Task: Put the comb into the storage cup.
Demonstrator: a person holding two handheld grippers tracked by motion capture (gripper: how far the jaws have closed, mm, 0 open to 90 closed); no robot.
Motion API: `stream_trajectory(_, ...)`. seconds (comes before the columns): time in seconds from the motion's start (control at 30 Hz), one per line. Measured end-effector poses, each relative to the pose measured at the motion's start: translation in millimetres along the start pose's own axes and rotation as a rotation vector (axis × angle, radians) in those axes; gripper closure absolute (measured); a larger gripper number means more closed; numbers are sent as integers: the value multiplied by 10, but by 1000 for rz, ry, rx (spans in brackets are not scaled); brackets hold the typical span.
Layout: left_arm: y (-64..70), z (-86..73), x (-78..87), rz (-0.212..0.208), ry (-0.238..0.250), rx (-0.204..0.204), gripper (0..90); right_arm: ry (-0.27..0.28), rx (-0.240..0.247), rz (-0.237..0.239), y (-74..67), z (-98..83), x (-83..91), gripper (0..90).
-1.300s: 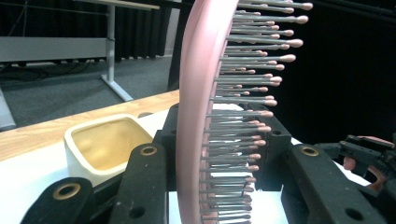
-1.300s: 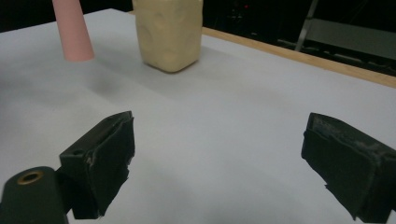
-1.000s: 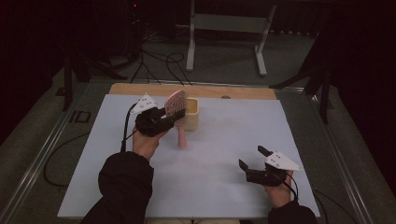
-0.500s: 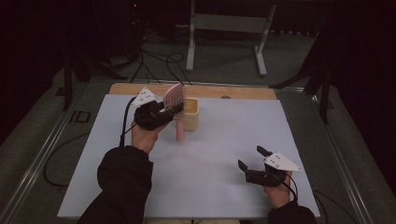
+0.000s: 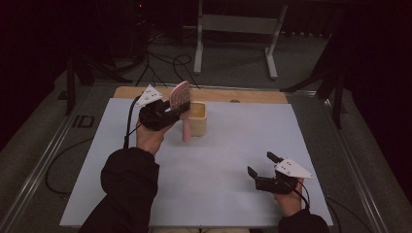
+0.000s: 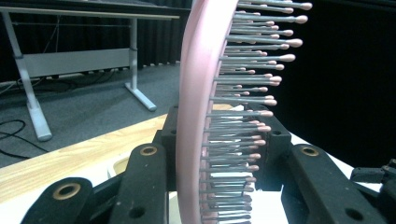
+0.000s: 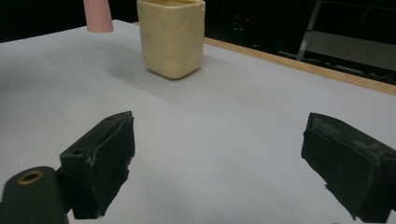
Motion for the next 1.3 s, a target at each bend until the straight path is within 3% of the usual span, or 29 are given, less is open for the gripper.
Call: stream_trajectory(1.3, -155, 265, -143, 73, -1, -27, 642, -7, 2, 7, -12, -11, -11, 98)
Point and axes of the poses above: each handheld gripper's, and its own axes: x roughly backward along the jaws, z roughly out of its top, y roughly to its right, the point moved 7 cm from there along -x, roughly forward along the jaws, and after that the axes turned 5 degrees about -x, right-handed, at the moved point
